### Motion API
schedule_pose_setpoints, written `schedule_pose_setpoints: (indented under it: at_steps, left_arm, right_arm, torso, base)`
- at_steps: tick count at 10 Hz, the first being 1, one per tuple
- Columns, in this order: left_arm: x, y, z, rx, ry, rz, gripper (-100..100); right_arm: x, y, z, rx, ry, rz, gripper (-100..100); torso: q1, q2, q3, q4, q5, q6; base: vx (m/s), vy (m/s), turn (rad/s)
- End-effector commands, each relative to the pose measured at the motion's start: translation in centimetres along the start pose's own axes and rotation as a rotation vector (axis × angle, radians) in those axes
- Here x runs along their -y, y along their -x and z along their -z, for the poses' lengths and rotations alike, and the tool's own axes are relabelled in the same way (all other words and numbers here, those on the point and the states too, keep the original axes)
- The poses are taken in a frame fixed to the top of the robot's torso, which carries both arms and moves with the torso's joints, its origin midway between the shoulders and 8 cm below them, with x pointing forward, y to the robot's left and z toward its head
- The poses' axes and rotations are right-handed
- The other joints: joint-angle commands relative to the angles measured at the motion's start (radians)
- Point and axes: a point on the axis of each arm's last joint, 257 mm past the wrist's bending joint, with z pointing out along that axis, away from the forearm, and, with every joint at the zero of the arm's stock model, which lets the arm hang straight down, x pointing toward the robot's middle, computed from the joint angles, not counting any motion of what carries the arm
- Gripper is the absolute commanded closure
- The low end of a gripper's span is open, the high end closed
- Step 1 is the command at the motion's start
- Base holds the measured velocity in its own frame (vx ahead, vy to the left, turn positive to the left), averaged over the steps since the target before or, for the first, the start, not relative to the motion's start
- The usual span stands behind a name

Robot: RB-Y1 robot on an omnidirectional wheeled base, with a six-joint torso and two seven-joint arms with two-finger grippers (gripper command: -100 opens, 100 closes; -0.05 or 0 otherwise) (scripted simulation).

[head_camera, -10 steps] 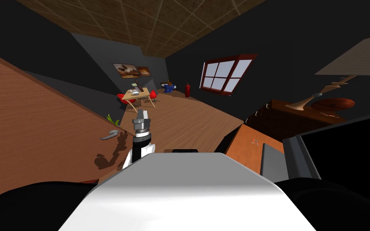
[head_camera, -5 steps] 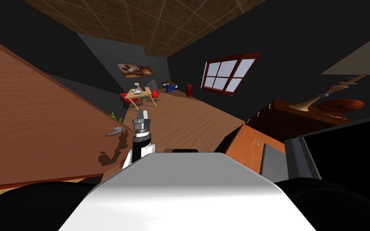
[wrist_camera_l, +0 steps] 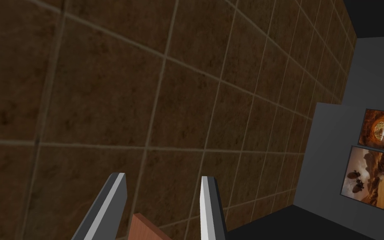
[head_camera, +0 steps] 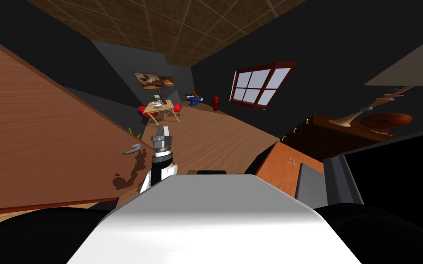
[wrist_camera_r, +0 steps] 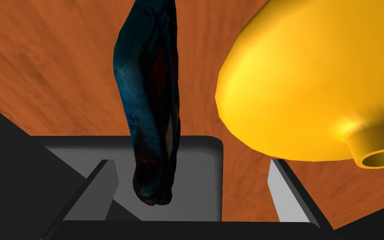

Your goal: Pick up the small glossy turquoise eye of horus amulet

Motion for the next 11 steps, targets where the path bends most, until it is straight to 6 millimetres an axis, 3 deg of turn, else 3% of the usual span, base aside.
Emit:
schedule_pose_setpoints:
  at_steps: [1,4,8,9,10,11]
  left_arm:
    - [0.0,0.0,0.0,0.0,0.0,0.0,0]
    - [0.0,0.0,0.0,0.0,0.0,0.0,0]
    - [0.0,0.0,0.0,0.0,0.0,0.0,0]
    - [0.0,0.0,0.0,0.0,0.0,0.0,0]
    - [0.0,0.0,0.0,0.0,0.0,0.0,0]
    - [0.0,0.0,0.0,0.0,0.0,0.0,0]
  right_arm:
    - [-0.1,0.0,0.0,0.0,0.001,0.0,-100]
    - [-0.1,0.0,0.0,0.0,0.001,0.0,-100]
    - [-2.3,-1.1,-1.9,-0.001,-0.003,-0.015,-100]
    - [-1.1,-0.9,-1.6,0.0,-0.017,-0.011,-100]
    - [-1.2,-1.0,-1.6,0.0,-0.018,-0.011,100]
    - [-1.0,-1.0,-1.6,0.0,-0.02,-0.01,100]
  torso:
    - [0.0,0.0,0.0,0.0,0.0,0.0]
    - [0.0,0.0,0.0,0.0,0.0,0.0]
    - [-0.004,0.0,0.001,0.003,-0.005,-0.003]
    - [-0.007,-0.001,0.002,0.005,-0.01,-0.006]
    - [-0.008,-0.002,0.001,0.005,-0.011,-0.006]
    - [-0.009,-0.003,0.001,0.005,-0.011,-0.006]
  base:
    - [-0.005,-0.001,0.016]
    - [0.0,0.0,0.0]
    - [-0.021,-0.003,0.07]
    - [-0.008,0.001,0.013]
    - [0.0,0.0,0.0]
    - [0.0,0.0,0.0]
